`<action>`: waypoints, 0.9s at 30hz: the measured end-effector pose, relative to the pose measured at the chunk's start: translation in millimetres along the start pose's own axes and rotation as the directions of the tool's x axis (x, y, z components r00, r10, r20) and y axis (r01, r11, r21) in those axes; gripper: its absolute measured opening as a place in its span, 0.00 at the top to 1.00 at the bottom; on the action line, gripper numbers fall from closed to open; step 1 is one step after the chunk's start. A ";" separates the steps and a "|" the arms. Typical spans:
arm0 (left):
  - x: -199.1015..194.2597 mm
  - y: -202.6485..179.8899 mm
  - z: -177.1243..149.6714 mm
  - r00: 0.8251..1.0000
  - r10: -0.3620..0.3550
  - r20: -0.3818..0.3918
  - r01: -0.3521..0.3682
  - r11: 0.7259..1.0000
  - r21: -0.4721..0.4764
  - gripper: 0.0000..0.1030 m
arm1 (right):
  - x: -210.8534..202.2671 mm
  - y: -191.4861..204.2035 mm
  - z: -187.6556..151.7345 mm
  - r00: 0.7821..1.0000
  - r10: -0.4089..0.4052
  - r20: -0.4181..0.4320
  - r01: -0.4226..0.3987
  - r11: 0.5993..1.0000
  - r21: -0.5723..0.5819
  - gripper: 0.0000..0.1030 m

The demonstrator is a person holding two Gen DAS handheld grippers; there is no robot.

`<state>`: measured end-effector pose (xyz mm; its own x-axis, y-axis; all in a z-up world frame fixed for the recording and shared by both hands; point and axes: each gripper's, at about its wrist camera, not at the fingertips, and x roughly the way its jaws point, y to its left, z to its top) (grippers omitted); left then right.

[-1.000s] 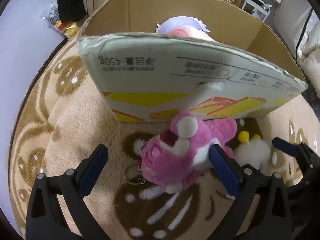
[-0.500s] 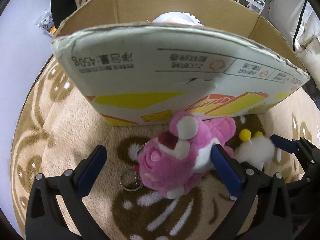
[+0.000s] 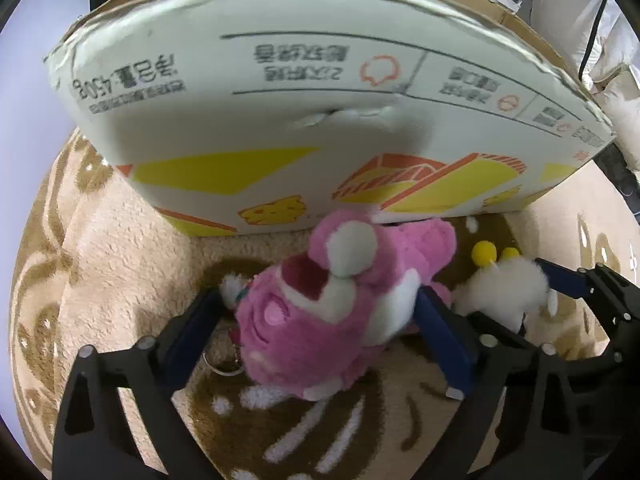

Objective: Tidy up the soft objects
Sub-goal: 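Grasp the pink bear plush with the left tool while the right tool grasps the white fluffy plush, then lift both plushes over the box and open both tools to drop them inside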

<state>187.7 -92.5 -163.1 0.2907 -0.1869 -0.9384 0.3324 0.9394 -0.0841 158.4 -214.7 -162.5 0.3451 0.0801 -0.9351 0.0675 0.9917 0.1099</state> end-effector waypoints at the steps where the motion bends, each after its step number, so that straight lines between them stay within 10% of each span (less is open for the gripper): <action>1: -0.7 -1.4 0.2 1.000 -0.007 0.001 0.007 1.000 0.006 0.16 | -0.3 1.3 -0.2 1.000 -0.005 0.003 0.005 1.000 -0.001 0.20; 7: -3.5 -6.8 0.8 0.999 -0.052 0.005 0.052 0.999 0.004 0.36 | -8.8 3.1 1.2 1.000 -0.007 0.025 0.007 1.000 -0.016 0.63; 27: -79.7 -35.6 -40.7 0.982 0.069 0.175 -0.069 0.998 -0.005 0.48 | -73.4 9.8 -8.5 0.983 0.037 0.180 -0.034 0.999 -0.021 0.68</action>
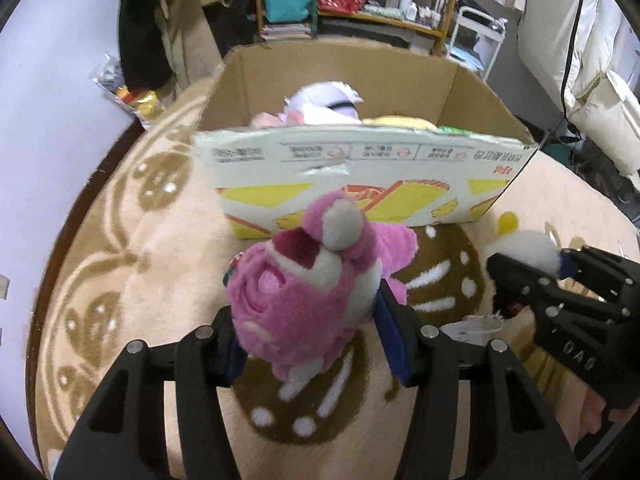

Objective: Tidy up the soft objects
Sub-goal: 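Lift both plushes over the box and open both tools to drop them inside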

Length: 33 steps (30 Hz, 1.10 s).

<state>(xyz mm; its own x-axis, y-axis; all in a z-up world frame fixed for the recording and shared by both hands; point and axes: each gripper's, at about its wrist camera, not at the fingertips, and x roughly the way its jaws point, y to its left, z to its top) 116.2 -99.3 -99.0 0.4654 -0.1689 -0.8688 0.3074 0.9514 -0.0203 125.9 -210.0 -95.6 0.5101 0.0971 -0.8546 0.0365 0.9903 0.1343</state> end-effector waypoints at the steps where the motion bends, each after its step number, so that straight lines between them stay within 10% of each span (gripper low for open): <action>1: -10.5 5.0 2.3 1.000 0.020 0.014 -0.020 1.000 0.000 0.47 | -11.1 -2.6 -1.3 1.000 0.002 0.013 -0.002 1.000 0.000 0.68; 17: -126.1 31.6 32.3 0.949 0.137 0.285 -0.149 0.989 0.023 0.47 | -111.7 10.9 37.8 0.963 0.021 0.268 -0.008 0.999 -0.049 0.68; 33: -117.1 29.5 104.2 0.913 0.166 0.374 -0.206 0.976 0.070 0.45 | -120.8 5.3 109.0 0.929 0.015 0.371 -0.009 1.000 -0.017 0.68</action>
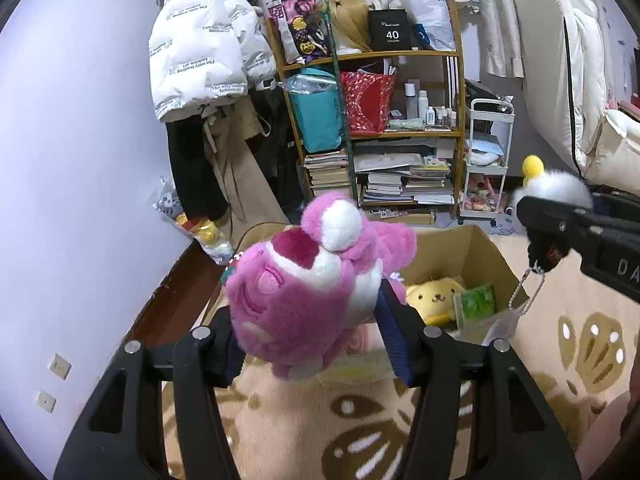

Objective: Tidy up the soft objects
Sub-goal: 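Lift both plushes over the box and open both tools to drop them inside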

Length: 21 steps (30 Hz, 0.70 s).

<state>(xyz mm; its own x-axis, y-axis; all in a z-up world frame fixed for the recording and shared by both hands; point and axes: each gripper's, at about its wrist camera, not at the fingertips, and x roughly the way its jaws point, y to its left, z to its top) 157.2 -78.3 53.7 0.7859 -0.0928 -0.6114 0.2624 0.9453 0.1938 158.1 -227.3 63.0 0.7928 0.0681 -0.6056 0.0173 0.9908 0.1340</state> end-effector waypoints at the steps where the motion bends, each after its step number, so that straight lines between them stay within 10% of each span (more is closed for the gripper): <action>1: 3.1 0.0 2.2 1.000 -0.001 0.000 0.001 1.000 0.001 0.45 | 2.0 -0.9 2.7 1.000 -0.002 0.005 0.002 1.000 0.000 0.68; 21: 80.1 -15.9 -5.9 0.991 -0.030 -0.128 0.031 0.999 0.006 0.42 | 70.8 -24.6 -19.7 0.991 0.029 -0.128 -0.018 0.997 0.081 0.67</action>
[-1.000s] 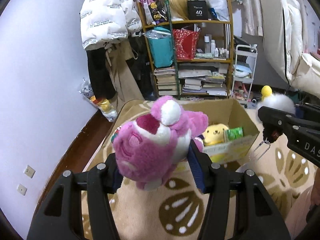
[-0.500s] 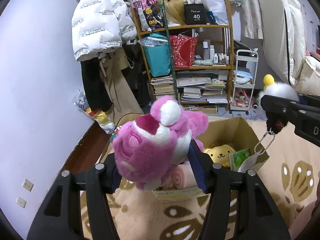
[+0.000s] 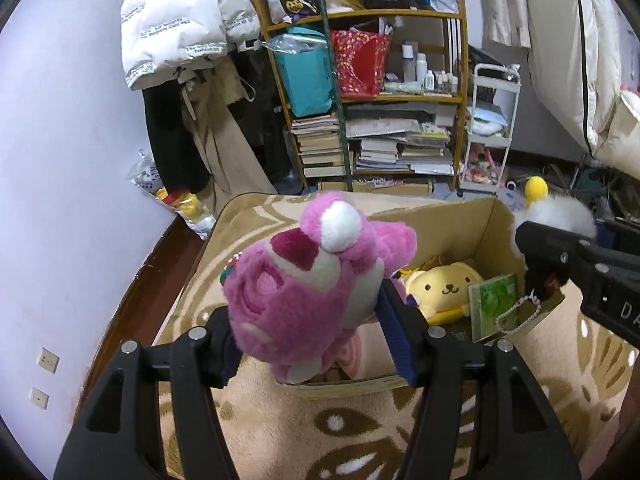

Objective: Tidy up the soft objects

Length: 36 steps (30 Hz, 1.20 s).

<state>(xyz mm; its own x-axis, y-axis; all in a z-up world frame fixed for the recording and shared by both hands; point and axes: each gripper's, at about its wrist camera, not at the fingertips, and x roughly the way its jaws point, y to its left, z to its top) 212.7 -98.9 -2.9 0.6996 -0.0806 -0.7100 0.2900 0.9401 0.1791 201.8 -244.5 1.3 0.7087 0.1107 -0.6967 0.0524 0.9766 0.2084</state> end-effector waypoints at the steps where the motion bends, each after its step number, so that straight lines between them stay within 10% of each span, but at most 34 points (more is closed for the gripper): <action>1: 3.8 -1.3 -0.2 1.000 -0.007 -0.015 0.007 1.000 0.001 0.41 | 3.1 -0.9 -2.0 1.000 0.000 -0.012 0.000 1.000 0.002 0.66; 17: 14.8 2.4 0.9 0.997 -0.016 -0.080 0.015 1.000 -0.012 0.35 | 17.0 -7.8 -8.4 0.997 0.047 -0.064 -0.043 0.997 0.064 0.61; 28: -18.1 16.8 14.2 0.999 -0.010 -0.030 0.009 1.000 -0.025 0.18 | -16.7 -7.2 -1.2 1.000 0.010 -0.008 -0.010 0.999 0.032 0.11; 36: -76.6 30.9 8.7 0.997 0.006 0.083 -0.002 0.998 -0.058 0.06 | -58.4 -5.9 6.2 0.998 -0.029 0.062 0.029 1.000 0.001 0.00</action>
<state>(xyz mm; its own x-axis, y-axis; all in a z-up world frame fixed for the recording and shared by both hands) 173.7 -66.6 63.0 0.7532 -0.1017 -0.6499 0.2505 0.9579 0.1404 164.4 -257.9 45.0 0.7490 0.0703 -0.6588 0.0736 0.9794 0.1882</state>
